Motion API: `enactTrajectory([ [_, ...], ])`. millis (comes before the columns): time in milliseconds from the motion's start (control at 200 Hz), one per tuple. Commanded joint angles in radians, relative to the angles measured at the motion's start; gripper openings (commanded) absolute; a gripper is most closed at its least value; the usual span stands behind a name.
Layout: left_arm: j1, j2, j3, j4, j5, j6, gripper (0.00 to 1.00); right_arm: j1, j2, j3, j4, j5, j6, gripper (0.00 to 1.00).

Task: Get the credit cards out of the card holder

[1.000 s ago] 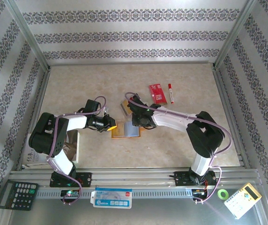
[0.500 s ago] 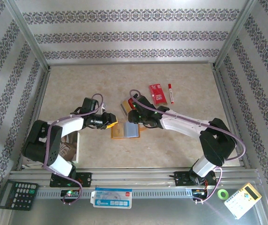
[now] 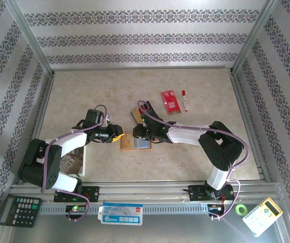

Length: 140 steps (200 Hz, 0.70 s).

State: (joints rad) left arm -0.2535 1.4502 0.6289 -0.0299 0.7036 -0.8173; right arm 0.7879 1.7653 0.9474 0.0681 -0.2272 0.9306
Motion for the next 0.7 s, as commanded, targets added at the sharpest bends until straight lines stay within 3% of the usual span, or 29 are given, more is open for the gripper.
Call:
enactTrajectory([
  [0, -0.019, 0.029, 0.028, -0.062, -0.040, 0.012, 0.32, 0.013, 0.039, -0.015, 0.065, -0.027, 0.046, 0.18],
  [350, -0.051, 0.076, 0.053, -0.058, -0.035, 0.018, 0.21, 0.023, 0.075, 0.010, 0.065, -0.028, 0.041, 0.15],
  [694, -0.076, 0.079, 0.060, -0.111, -0.122, 0.050, 0.20, 0.024, 0.088, 0.011, 0.042, 0.002, 0.035, 0.10],
])
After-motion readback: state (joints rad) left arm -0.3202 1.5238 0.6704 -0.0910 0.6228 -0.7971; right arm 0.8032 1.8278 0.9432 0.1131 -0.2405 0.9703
